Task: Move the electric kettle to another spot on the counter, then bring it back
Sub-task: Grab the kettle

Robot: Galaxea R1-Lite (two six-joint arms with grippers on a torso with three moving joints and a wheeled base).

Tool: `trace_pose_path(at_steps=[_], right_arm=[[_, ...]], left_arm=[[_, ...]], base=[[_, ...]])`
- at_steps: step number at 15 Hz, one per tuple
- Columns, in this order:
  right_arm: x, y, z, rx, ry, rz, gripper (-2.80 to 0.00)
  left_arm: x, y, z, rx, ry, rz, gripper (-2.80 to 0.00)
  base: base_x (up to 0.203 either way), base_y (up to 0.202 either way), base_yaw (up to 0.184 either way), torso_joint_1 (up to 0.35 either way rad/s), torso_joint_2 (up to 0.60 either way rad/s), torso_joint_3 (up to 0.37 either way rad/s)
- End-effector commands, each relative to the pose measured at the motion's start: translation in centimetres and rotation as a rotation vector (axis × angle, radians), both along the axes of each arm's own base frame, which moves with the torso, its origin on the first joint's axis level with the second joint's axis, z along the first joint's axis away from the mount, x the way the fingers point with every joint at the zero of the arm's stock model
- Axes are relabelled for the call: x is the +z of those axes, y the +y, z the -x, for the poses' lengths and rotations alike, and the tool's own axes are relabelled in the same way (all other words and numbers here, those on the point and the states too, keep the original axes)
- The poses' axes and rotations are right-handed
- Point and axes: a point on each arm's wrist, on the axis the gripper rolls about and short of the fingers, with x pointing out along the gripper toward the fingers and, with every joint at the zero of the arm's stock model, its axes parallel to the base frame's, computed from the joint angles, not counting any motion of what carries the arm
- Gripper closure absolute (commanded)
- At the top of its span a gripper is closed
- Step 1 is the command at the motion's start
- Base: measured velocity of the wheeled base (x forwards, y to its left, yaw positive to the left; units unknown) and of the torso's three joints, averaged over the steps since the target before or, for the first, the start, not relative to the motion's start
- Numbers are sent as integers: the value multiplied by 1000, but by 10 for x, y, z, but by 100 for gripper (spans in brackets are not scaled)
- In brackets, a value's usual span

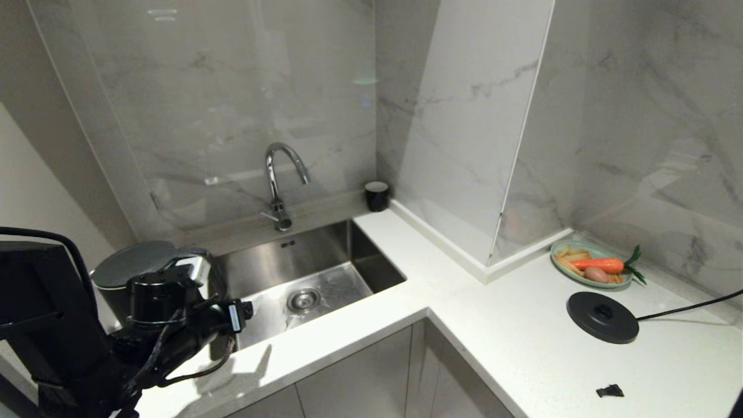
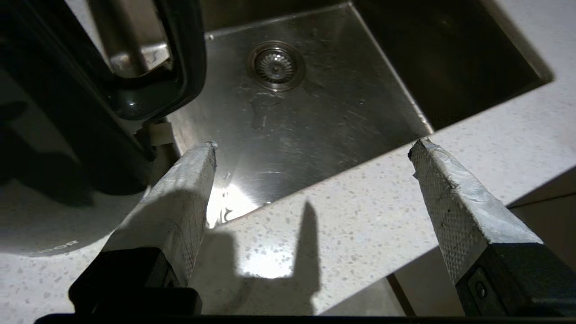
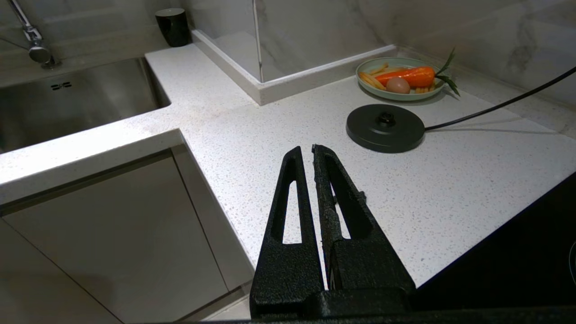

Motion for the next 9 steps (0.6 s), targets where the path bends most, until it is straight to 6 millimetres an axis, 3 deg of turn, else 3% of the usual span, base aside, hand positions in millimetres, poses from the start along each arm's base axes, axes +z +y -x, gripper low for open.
trace_pose_path(at_steps=[1,9], right_arm=[[0,0,0,0,-2,0,0],[0,0,0,0,-2,0,0]], left_arm=[[-9,7,-5,15,19,-25,-280],[-12,13,-30,29,-19,-62,-280]], base=[[0,0,0,0,0,0],[0,0,0,0,0,0]])
